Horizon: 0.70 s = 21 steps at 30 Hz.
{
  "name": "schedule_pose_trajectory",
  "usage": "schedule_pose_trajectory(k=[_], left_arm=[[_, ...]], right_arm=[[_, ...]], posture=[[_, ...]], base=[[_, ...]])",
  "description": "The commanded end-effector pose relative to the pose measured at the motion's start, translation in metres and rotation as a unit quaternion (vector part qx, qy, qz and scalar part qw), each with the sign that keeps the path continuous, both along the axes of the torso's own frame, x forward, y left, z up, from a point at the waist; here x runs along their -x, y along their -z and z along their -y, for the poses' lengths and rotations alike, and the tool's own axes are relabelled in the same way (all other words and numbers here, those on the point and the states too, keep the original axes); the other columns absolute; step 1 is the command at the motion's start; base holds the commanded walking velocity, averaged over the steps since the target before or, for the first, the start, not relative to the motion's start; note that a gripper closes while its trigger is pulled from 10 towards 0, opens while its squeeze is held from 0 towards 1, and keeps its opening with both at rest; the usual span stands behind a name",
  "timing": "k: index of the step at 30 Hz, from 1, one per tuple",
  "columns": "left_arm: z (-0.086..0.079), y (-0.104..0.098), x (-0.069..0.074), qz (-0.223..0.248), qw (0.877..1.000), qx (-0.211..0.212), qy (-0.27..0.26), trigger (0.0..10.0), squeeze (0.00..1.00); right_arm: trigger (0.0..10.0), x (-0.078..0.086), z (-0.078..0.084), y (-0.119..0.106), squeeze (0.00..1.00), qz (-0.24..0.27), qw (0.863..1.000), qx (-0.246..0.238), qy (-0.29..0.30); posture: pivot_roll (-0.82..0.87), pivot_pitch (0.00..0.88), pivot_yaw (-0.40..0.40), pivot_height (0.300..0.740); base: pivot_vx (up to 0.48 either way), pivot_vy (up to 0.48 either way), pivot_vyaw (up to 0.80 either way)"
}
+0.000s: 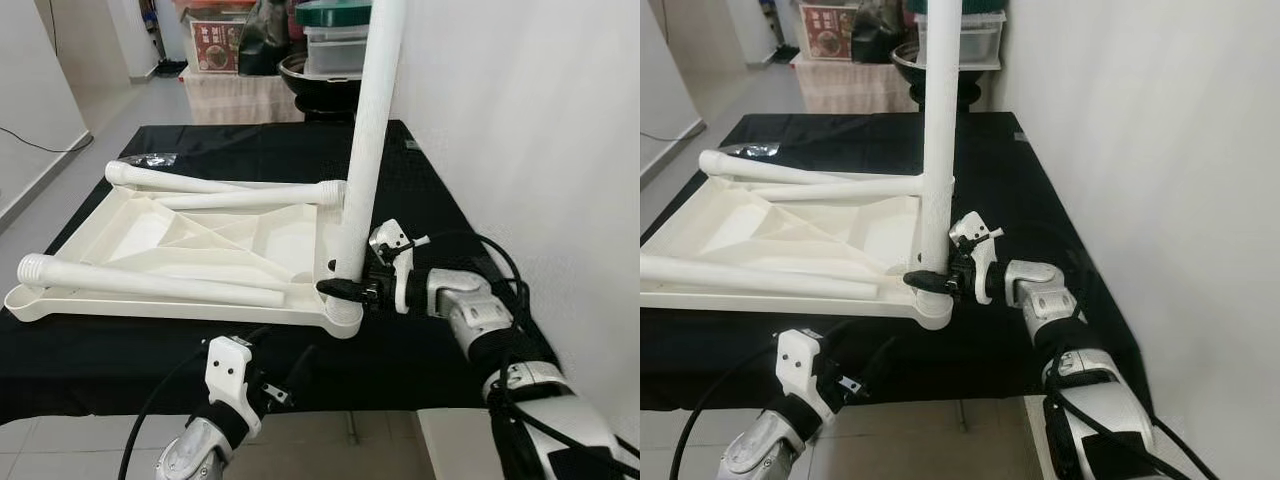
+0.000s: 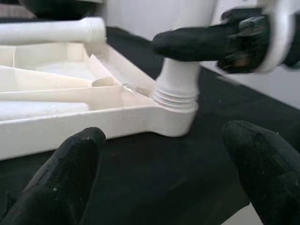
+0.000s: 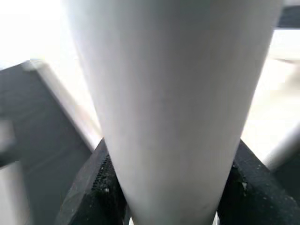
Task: Building children table
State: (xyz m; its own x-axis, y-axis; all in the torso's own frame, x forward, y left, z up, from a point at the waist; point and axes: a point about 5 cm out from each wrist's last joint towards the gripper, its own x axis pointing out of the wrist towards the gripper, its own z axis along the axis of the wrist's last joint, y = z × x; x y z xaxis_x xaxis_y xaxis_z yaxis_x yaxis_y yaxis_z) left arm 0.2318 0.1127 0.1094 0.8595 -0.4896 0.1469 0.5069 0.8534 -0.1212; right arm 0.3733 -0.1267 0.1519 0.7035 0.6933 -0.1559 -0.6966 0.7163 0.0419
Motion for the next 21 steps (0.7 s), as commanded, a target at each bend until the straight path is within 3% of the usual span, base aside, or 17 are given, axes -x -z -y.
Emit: schedule_pose_trajectory(k=[1,3,4,6,10,11,12,13,14,20,21], left_arm=[[-0.002,0.002,0.003,-0.006,1.0,-0.004,-0.003,10.0,0.0],[-0.004,0.001,0.002,-0.006,1.0,-0.005,-0.001,10.0,0.0],[-0.004,0.001,0.002,-0.006,1.0,-0.005,-0.001,10.0,0.0],[-0.004,0.002,0.001,-0.008,1.0,-0.006,0.003,10.0,0.0],[-0.003,0.002,0.0,-0.008,1.0,-0.006,0.006,10.0,0.0],[-0.002,0.002,-0.001,-0.008,1.0,-0.006,0.004,10.0,0.0],[-0.002,0.002,-0.002,-0.007,1.0,-0.005,0.002,10.0,0.0],[-0.002,0.002,-0.002,-0.007,1.0,-0.005,0.002,10.0,0.0],[-0.002,0.002,-0.002,-0.006,1.0,-0.005,0.0,10.0,0.0],[-0.002,0.002,-0.003,-0.007,1.0,-0.004,0.001,10.0,0.0],[-0.001,0.002,-0.003,-0.007,1.0,-0.004,0.002,10.0,0.0]], right_arm=[[0.0,0.009,0.015,0.034,0.0,-0.063,0.982,0.011,0.177],[0.0,0.046,-0.007,0.055,0.0,-0.106,0.961,0.004,0.254],[0.0,0.046,-0.007,0.055,0.0,-0.106,0.961,0.004,0.254],[0.0,0.048,-0.025,0.047,0.0,-0.092,0.971,-0.001,0.221],[0.0,0.042,-0.029,0.045,0.0,-0.086,0.974,0.003,0.211],[1.6,0.035,-0.032,0.041,0.0,-0.077,0.975,0.0,0.208],[10.0,0.028,-0.038,0.036,0.0,-0.068,0.979,-0.01,0.194],[10.0,0.028,-0.038,0.036,0.0,-0.068,0.979,-0.01,0.194],[10.0,0.024,-0.045,0.029,1.0,-0.062,0.985,-0.027,0.162],[10.0,0.021,-0.055,0.005,1.0,-0.027,0.994,-0.067,0.088],[10.0,0.02,-0.052,-0.008,0.42,-0.002,0.995,-0.08,0.056]], posture=[[0.05,0.099,-0.045,0.74],[0.03,0.098,-0.022,0.74],[0.03,0.098,-0.022,0.74],[0.03,0.088,-0.03,0.74],[0.04,0.085,-0.035,0.74],[0.04,0.082,-0.037,0.74],[0.04,0.078,-0.037,0.74],[0.04,0.078,-0.037,0.74],[0.05,0.075,-0.039,0.74],[0.04,0.069,-0.037,0.74],[0.04,0.067,-0.036,0.74]], base=[[0.0,0.0,0.0],[0.0,0.0,0.0],[0.0,0.0,0.0],[0.0,0.0,0.0],[0.0,0.0,0.0],[0.0,0.0,0.0],[0.0,0.0,0.0],[0.0,0.0,0.0],[0.0,0.0,0.0],[0.0,0.0,0.0],[0.0,0.0,0.0]])
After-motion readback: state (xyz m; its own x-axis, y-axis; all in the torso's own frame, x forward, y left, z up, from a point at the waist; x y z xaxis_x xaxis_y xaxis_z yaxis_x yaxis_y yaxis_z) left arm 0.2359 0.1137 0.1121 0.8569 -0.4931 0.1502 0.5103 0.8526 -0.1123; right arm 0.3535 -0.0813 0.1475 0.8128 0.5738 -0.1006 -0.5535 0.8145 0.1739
